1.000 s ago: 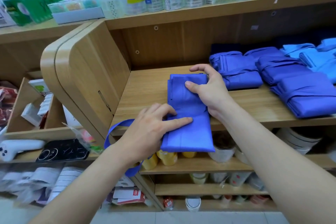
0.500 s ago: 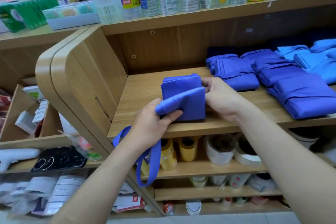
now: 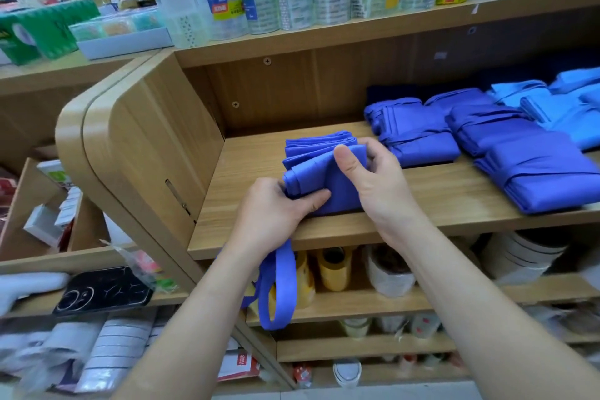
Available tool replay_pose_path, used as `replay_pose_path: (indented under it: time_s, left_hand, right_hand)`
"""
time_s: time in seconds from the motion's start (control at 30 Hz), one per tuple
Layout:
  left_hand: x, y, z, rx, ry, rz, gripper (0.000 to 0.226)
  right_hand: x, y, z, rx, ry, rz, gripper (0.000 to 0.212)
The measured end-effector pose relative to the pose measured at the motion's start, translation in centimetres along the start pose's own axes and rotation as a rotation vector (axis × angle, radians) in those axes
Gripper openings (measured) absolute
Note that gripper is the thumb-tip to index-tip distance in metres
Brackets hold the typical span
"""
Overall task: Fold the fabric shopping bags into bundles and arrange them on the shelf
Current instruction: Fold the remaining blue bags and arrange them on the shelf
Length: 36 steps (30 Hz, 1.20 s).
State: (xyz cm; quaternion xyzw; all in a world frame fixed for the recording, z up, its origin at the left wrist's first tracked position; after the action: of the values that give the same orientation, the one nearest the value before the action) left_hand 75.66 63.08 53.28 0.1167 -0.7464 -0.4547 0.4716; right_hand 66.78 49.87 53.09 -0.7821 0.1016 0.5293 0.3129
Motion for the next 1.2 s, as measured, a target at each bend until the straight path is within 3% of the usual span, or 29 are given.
replay_pose_path:
  time_s: [0.07,0.17,0.23,0.3,0.37,0.47,0.57,0.73,0.87,0.97,1.07,1.13,1.2]
  left_hand:
    - [-0.3,0.3,-0.1,-0.005,0.042,0.063,0.039]
    - [-0.4,1.3,-0.3,-0.077,-0.005,0.359,0.069]
    - [0.2,1.7,-0.1,-0.187,-0.104,0.539,0.059]
    - [1.0,1.8,0.3,-0.181,-0.170,0.592,0.036]
    - [1.2,1.4,0.4,-0.103,-0.212,0.535,0.022]
    - [0.9,0.6,0.8,-0.061,-0.270,0.399,0.022]
    - [1.4,0.8,1.3,-0.112,-0.310,0.422,0.028]
    - [2.5,1.7,1.0,-0.064,-0.427,0.157,0.021]
    - [2.8,1.4,1.2,-0.056,-0.424,0.130,0.017]
    - [2.3,1.1,1.6,-0.021,-0.426,0.049,0.028]
    - [2.2,1.4,2.1,-0.002,-0.508,-0.083,0.032]
    - [2.6,1.5,2.5,-0.008,-0.556,-0.137,0.028]
    - [2.8,1.7,2.8,-0.003,-0.550,-0.107,0.028]
  right_hand:
    - [0.1,0.1,0.0,0.024,0.084,0.008,0.021]
    - [-0.4,0.2,0.2,-0.026,0.119,-0.007,0.021]
    - [-0.5,0.1,0.4,-0.063,0.120,-0.006,0.022]
    - [-0.7,0.0,0.6,-0.057,0.114,-0.002,0.030]
    - [-0.9,0.2,0.5,-0.054,0.059,0.066,0.030]
    - [-1.3,0.7,0.3,-0.091,0.012,0.204,0.014]
    - [-1.8,0.8,0.5,-0.051,0.147,0.259,0.015]
    - [-1.6,1.2,1.2,0.006,0.299,0.319,0.021]
    - [-1.2,1.3,1.3,0.050,0.173,0.258,0.025]
    - [-2.3,2.1,1.1,-0.179,-0.032,0.295,0.014]
    - [-4.5,2.8,1.1,-0.552,-0.234,0.739,0.051]
    - [-5.5,2.3,1.2,-0.683,-0.180,1.030,0.052]
    - [-6.4,2.1,1.1,-0.659,-0.064,1.106,0.038]
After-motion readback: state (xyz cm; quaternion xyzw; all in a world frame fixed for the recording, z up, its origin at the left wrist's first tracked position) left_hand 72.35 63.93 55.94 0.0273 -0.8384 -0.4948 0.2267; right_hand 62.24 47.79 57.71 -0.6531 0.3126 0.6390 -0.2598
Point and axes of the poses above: each hand's wrist, its own z-axis away from the middle knuckle, its own y-axis out of the back of the hand, x = y × z, the point moved 1 cm from there along -z, towards the middle knuckle, and after that the axes turned 14 degrees about -z, right-handed, at the moved point
